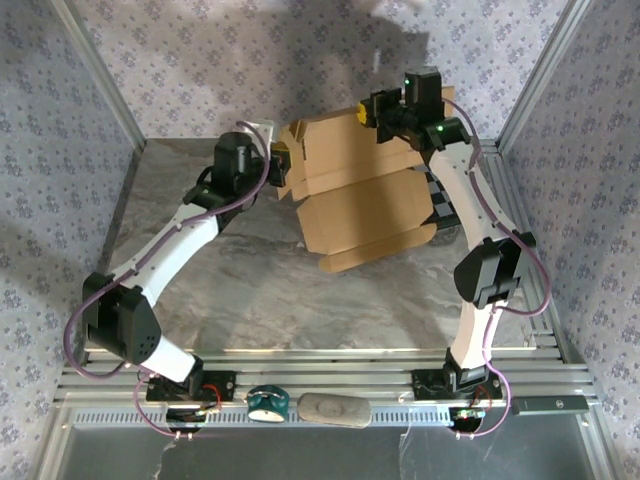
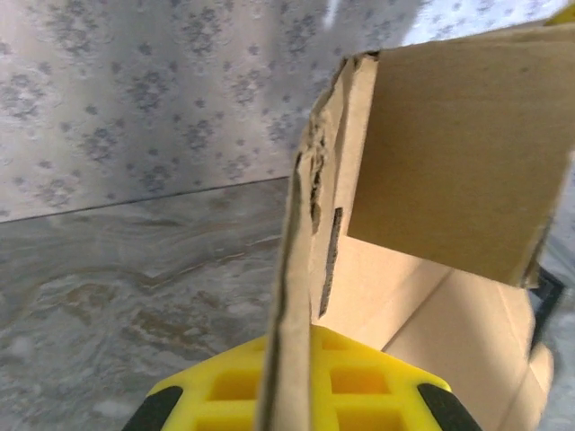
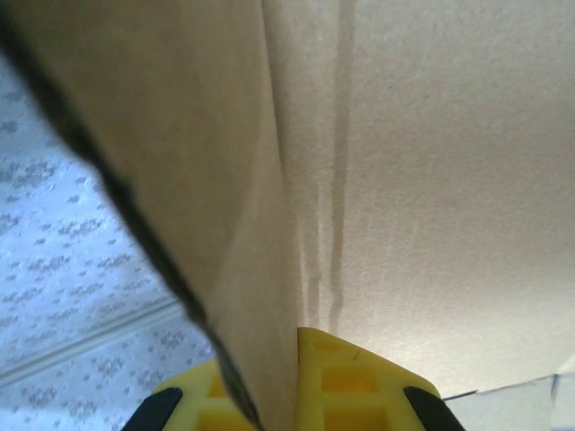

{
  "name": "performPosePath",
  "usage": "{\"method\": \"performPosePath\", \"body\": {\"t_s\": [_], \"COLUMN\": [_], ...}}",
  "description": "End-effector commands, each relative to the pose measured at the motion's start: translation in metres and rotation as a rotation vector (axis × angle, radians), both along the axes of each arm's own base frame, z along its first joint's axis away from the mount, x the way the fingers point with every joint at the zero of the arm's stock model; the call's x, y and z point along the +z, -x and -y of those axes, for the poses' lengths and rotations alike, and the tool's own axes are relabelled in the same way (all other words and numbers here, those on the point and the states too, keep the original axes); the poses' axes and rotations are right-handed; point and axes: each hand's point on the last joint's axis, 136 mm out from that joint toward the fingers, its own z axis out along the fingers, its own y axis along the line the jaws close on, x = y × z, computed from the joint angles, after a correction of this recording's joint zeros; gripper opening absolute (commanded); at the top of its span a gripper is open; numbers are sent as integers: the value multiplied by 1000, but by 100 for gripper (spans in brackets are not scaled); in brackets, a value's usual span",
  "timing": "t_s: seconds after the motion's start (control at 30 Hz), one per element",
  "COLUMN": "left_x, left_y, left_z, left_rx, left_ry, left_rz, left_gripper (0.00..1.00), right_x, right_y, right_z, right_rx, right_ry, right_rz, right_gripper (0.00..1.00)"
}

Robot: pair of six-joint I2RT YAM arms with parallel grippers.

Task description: Fold the paper box

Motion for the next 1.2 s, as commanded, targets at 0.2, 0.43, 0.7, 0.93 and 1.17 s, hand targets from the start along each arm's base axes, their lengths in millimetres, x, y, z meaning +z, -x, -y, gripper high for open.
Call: {"method": "performPosePath", "body": {"t_s": [0.2, 0.43, 0.7, 0.93, 1.17], "left_x": [-18, -39, -15, -54, -104], "left_y": [-28, -34, -2, 11, 16], "left_z": [-64, -55, -99, -179, -194], "left_rx": [510, 466, 383, 485, 560], "left_ry": [-245, -259, 1, 232, 390], "left_rz": [-66, -107, -113, -279, -402], "left_gripper": [0, 25, 70, 69, 60], "right_x": [2, -17, -38, -64, -93], "right_y": [33, 26, -2, -6, -9], "right_z": [-46, -57, -62, -78, -91], "right_rx": [-30, -33, 74, 112, 140], "right_ry": [-119, -96, -55, -85, -84], "right_rz": [33, 45, 266, 309, 281], "right_gripper": [0, 0, 0, 0, 0]}}
